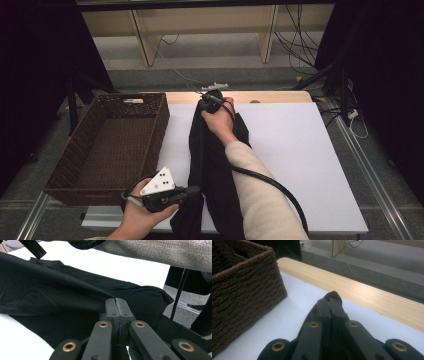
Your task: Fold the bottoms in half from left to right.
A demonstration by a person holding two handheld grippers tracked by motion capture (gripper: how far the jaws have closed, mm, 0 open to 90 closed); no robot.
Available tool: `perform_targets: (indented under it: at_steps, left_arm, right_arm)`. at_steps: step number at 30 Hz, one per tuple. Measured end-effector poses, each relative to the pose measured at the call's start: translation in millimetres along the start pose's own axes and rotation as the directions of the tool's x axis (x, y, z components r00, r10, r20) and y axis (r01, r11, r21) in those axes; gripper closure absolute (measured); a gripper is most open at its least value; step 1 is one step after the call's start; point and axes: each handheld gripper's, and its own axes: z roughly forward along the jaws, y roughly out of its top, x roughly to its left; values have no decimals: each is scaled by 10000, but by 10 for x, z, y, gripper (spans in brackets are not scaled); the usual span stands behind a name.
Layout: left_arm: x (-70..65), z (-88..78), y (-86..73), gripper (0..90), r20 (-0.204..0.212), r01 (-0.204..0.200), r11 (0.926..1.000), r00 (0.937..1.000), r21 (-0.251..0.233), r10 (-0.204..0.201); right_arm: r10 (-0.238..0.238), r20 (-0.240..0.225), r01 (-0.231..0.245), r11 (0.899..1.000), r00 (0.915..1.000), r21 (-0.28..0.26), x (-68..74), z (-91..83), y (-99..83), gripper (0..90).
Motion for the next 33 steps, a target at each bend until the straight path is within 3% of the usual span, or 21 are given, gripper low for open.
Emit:
perform_targets:
  at_steps: [33]
  left_arm:
    - [-34, 135, 100, 894, 198, -327, 9994, 9993, -87, 329]
  right_arm:
    - [269, 197, -267, 9996, 9994, -94, -174, -89, -62, 887]
